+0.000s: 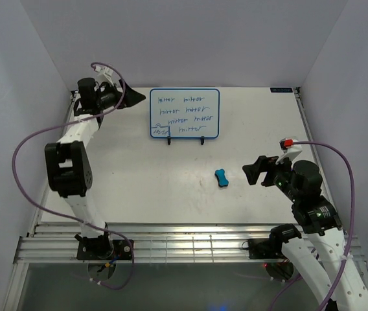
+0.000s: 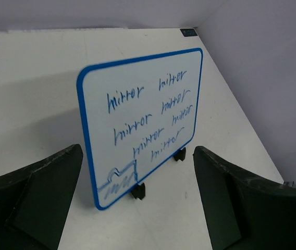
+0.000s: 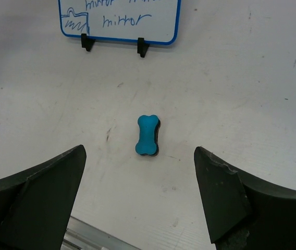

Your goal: Erase the whiteboard

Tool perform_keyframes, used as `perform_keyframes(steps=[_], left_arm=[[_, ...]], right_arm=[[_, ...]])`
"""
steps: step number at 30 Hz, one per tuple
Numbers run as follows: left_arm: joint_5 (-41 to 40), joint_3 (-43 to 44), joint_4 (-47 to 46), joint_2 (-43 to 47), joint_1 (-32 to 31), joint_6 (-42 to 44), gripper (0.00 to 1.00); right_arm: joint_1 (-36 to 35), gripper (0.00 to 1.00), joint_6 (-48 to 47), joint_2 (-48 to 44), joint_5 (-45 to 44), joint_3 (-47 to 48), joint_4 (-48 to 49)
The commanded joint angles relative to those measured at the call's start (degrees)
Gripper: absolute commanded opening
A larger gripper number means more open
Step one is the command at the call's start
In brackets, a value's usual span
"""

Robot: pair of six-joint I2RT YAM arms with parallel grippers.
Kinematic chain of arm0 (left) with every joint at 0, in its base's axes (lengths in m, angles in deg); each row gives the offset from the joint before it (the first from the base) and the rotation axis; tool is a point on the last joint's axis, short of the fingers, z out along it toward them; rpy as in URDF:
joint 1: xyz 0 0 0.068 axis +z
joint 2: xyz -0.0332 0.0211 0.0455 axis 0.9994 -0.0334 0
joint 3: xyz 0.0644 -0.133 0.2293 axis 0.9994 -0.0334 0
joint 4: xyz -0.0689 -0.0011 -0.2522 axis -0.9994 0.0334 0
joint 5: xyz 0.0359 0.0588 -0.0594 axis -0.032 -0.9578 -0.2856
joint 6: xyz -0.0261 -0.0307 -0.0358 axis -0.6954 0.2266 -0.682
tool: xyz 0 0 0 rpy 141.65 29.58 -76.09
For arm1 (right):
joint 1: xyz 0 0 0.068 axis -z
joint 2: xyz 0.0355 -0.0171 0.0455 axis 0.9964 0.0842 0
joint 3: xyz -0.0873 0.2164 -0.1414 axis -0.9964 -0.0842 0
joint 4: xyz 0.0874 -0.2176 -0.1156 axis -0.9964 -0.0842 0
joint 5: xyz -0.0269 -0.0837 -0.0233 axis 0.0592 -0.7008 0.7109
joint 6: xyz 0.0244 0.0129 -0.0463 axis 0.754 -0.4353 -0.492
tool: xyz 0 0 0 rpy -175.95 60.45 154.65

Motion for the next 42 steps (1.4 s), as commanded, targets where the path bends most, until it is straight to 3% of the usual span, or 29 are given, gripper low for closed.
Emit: perform_keyframes(steps=[1,2,6,12,26,33,36,42], left_arm=[[20.24,11.69,-4.71,-11.81,1.82,1.28,0.98],[22.35,17.82,-5.06,-15.27,2.69,0.05,0.98],[28.52,26.03,-6.47,-26.63,2.35,-3.13,0.98],[31.86,28.59,-11.29,-33.84,1.82,-6.02,0.98],[29.49,33.43,-17.53,-41.58,-0.64,-12.62,0.98],[31.51,34.14,-27.28,-44.22,-1.16,-21.31,0.82],[32.13,33.52,-32.65,-44.92,-1.17,-25.18,0.67],[32.83,33.35,-37.75,-45.89,-1.16,-29.58,0.66]], right_arm=[[-0.24,0.90,0.09,-1.60,4.81,0.15,0.42],[-0.24,0.90,0.00,-2.12,4.91,0.06,0.33],[-0.24,0.90,-0.88,-2.66,5.08,0.41,0.07],[-0.24,0.90,-1.41,-1.51,4.47,2.26,-0.81],[-0.24,0.90,-1.32,0.42,2.36,2.96,-2.92],[-0.24,0.90,-1.85,0.42,2.80,2.53,-2.57],[-0.24,0.90,-1.93,0.68,3.41,2.26,-2.39],[-0.24,0.91,-2.02,0.95,3.94,2.17,-2.39]])
